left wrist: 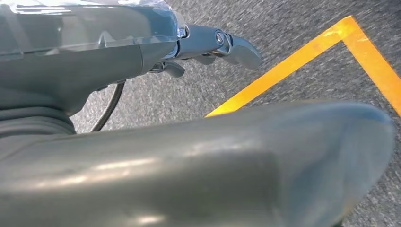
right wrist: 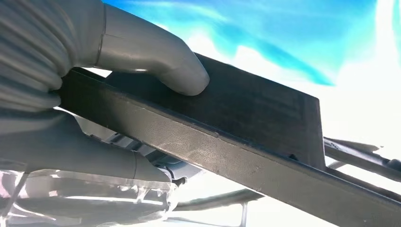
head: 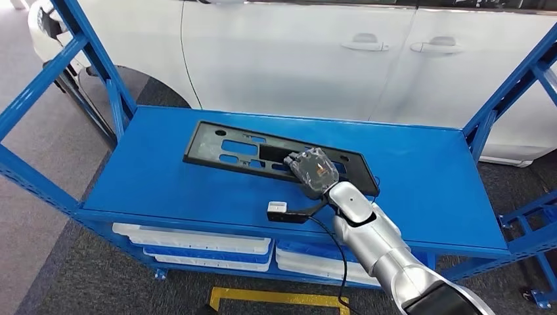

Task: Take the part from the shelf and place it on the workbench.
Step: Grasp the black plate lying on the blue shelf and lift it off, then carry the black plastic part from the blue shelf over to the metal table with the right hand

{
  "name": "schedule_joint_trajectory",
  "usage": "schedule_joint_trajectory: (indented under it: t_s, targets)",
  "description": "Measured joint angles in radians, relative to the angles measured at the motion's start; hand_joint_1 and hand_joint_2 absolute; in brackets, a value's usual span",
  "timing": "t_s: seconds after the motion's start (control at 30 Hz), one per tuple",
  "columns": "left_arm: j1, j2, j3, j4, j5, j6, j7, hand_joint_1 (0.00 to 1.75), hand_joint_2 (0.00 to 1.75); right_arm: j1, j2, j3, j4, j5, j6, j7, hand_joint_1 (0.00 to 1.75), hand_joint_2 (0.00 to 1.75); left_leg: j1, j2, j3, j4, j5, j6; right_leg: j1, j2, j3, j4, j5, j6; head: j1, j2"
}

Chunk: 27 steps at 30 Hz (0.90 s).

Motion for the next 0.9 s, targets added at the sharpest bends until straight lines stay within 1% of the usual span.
schedule_joint_trajectory:
  t_s: [0.07,0.1,0.13,0.17,0.2,0.23,0.27,0.3,0.33,0.37,0.4,0.43,0.47,0.5,0.53,0.6,0.63,0.67,0.7,0.73,0.77,0.8,0.83,0.87,0.9]
  targets:
    - [0.004,0.001,0.000,0.000,0.002,0.000,-0.004,0.00,0.00,0.029,-0.031,-0.009,-0.112,-0.101,0.039,-0.053,1.75,1.75,0.000,-0.001,-0.003,-0.004,0.002,0.013,-0.002,-0.001,-0.002,0.003,-0.003,0.011,0.000,0.000]
    - [0.006,0.002,0.000,0.000,0.002,0.000,-0.005,0.00,0.00,0.045,-0.049,-0.014,-0.175,-0.154,0.057,-0.077,1.75,1.75,0.000,-0.001,-0.002,-0.006,0.003,0.020,-0.004,-0.002,-0.007,0.015,-0.014,0.017,0.000,0.000]
    - [0.006,0.002,0.000,0.000,0.003,0.000,-0.007,0.00,0.00,0.059,-0.066,-0.020,-0.236,-0.202,0.074,-0.097,1.75,1.75,0.002,-0.001,-0.002,-0.008,0.004,0.026,-0.005,-0.002,-0.022,0.047,-0.035,0.022,0.000,0.000]
    - [0.006,0.002,0.000,0.000,0.003,0.000,-0.008,0.00,0.00,0.074,-0.083,-0.026,-0.297,-0.246,0.089,-0.114,1.75,1.75,0.003,-0.001,-0.001,-0.010,0.005,0.030,-0.007,-0.002,-0.047,0.100,-0.065,0.026,0.000,0.000]
    - [0.007,0.002,0.000,0.000,0.003,-0.001,-0.009,0.00,0.00,0.087,-0.099,-0.031,-0.353,-0.279,0.100,-0.126,1.75,1.75,0.002,0.000,-0.002,-0.010,0.004,0.033,-0.007,-0.002,-0.081,0.170,-0.099,0.030,0.000,0.000]
    - [0.007,0.003,0.000,0.000,0.004,-0.002,-0.009,0.00,0.00,0.101,-0.113,-0.036,-0.400,-0.300,0.109,-0.133,1.75,1.75,0.001,0.000,-0.002,-0.009,0.003,0.035,-0.008,-0.002,-0.115,0.240,-0.126,0.032,0.000,0.000]
    - [0.007,0.004,0.000,0.000,0.004,-0.004,-0.010,0.00,0.00,0.113,-0.125,-0.040,-0.441,-0.315,0.117,-0.138,1.75,1.75,0.000,0.000,-0.001,-0.009,0.002,0.036,-0.008,-0.002,-0.140,0.286,-0.136,0.033,0.000,0.000]
    - [0.008,0.005,0.000,0.000,0.005,-0.007,-0.010,0.00,0.00,0.126,-0.135,-0.043,-0.476,-0.330,0.122,-0.144,1.75,1.75,0.000,0.000,-0.001,-0.008,0.001,0.037,-0.008,-0.002,-0.148,0.296,-0.126,0.033,0.000,0.000]
    - [0.008,0.005,0.000,0.000,0.005,-0.011,-0.010,0.00,0.00,0.137,-0.145,-0.046,-0.508,-0.354,0.129,-0.157,1.75,1.75,-0.001,-0.001,0.000,-0.008,0.000,0.037,-0.008,-0.002,-0.135,0.263,-0.099,0.030,0.000,0.000]
    - [0.008,0.006,0.000,0.000,0.006,-0.015,-0.010,0.00,0.00,0.148,-0.153,-0.050,-0.543,-0.394,0.140,-0.174,1.75,1.75,-0.002,-0.002,0.002,-0.007,-0.001,0.036,-0.008,-0.002,-0.106,0.196,-0.059,0.025,0.000,0.000]
    - [0.008,0.005,0.000,0.000,0.007,-0.018,-0.010,0.00,0.00,0.158,-0.162,-0.056,-0.579,-0.448,0.157,-0.197,1.75,1.75,-0.002,-0.003,0.002,-0.006,-0.003,0.035,-0.006,-0.002,-0.070,0.120,-0.026,0.018,0.000,0.000]
    - [0.007,0.005,0.000,0.000,0.009,-0.020,-0.009,0.00,0.00,0.169,-0.169,-0.064,-0.622,-0.521,0.185,-0.226,1.75,1.75,-0.004,-0.004,0.002,-0.005,-0.005,0.032,-0.003,-0.002,-0.043,0.058,-0.003,0.012,0.000,0.000]
    - [0.007,0.005,0.000,0.000,0.010,-0.020,-0.007,0.00,0.00,0.183,-0.174,-0.072,-0.665,-0.599,0.221,-0.256,1.75,1.75,-0.005,-0.003,0.001,-0.004,-0.006,0.028,0.000,-0.003,-0.026,0.019,0.009,0.007,0.000,0.000]
    - [0.007,0.005,0.000,0.000,0.012,-0.019,-0.003,0.00,0.00,0.200,-0.178,-0.079,-0.707,-0.673,0.259,-0.285,1.75,1.75,-0.005,-0.003,0.000,-0.004,-0.006,0.024,0.004,-0.003,-0.021,0.005,0.008,0.004,0.000,0.000]
    - [0.006,0.005,0.000,0.000,0.013,-0.018,0.000,0.00,0.00,0.220,-0.181,-0.085,-0.751,-0.744,0.302,-0.313,1.75,1.75,-0.005,-0.003,0.001,-0.006,-0.007,0.019,0.006,-0.003,-0.021,0.003,0.009,0.001,0.000,0.000]
    - [0.005,0.006,0.000,0.000,0.018,-0.015,0.005,0.00,0.00,0.271,-0.185,-0.090,-0.829,-0.845,0.372,-0.360,1.75,1.75,-0.005,-0.002,0.005,-0.004,-0.014,0.007,0.001,-0.004,-0.013,-0.006,0.010,-0.007,0.000,0.000]
    - [0.005,0.006,0.000,0.000,0.021,-0.013,0.005,0.00,0.00,0.299,-0.185,-0.090,-0.867,-0.883,0.400,-0.382,1.75,1.75,-0.006,-0.001,0.000,0.013,-0.028,0.002,-0.002,-0.005,-0.008,-0.011,0.011,-0.011,0.000,0.000]
    - [0.005,0.006,0.000,0.000,0.025,-0.012,0.005,0.00,0.44,0.328,-0.184,-0.088,-0.901,-0.907,0.418,-0.398,1.74,1.75,-0.005,0.000,-0.014,0.050,-0.053,-0.003,-0.005,-0.007,-0.003,-0.016,0.012,-0.016,0.000,0.000]
    - [0.004,0.007,0.000,0.000,0.027,-0.011,0.005,0.00,0.87,0.357,-0.183,-0.084,-0.933,-0.925,0.432,-0.411,1.74,1.75,-0.004,0.000,-0.040,0.110,-0.086,-0.008,-0.005,-0.009,0.000,-0.017,0.010,-0.019,0.000,0.000]
    - [0.004,0.007,0.000,0.000,0.029,-0.011,0.005,0.00,1.31,0.385,-0.181,-0.078,-0.962,-0.937,0.443,-0.417,1.73,1.75,-0.003,0.000,-0.072,0.182,-0.120,-0.011,-0.004,-0.011,0.002,-0.017,0.009,-0.022,0.000,0.000]
    - [0.005,0.008,0.000,0.000,0.029,-0.009,0.005,0.00,1.75,0.412,-0.179,-0.073,-0.988,-0.950,0.454,-0.419,1.72,1.75,-0.002,0.001,-0.102,0.246,-0.144,-0.014,-0.004,-0.011,0.003,-0.016,0.008,-0.023,0.000,0.000]
    - [0.005,0.009,0.000,0.000,0.028,-0.005,0.006,0.00,1.75,0.440,-0.177,-0.068,-1.012,-0.965,0.467,-0.420,1.72,1.75,-0.001,0.001,-0.120,0.282,-0.151,-0.016,-0.004,-0.012,0.004,-0.016,0.007,-0.023,0.000,0.000]
    - [0.006,0.009,0.000,0.000,0.027,0.003,0.009,0.00,1.75,0.466,-0.172,-0.064,-1.037,-0.982,0.482,-0.421,1.72,1.75,0.000,0.001,-0.118,0.277,-0.136,-0.016,-0.004,-0.011,0.005,-0.015,0.005,-0.023,0.000,0.000]
    - [0.005,0.010,0.000,0.000,0.025,0.012,0.012,0.00,1.75,0.488,-0.165,-0.061,-1.060,-0.997,0.497,-0.421,1.71,1.75,0.001,0.001,-0.096,0.232,-0.105,-0.016,-0.004,-0.010,0.008,-0.014,0.004,-0.022,0.000,0.000]
    - [0.004,0.011,0.000,0.000,0.025,0.021,0.016,0.00,1.75,0.508,-0.158,-0.057,-1.082,-1.012,0.514,-0.421,1.71,1.75,0.002,0.001,-0.059,0.160,-0.066,-0.014,-0.004,-0.008,0.011,-0.013,0.001,-0.020,0.000,0.000]
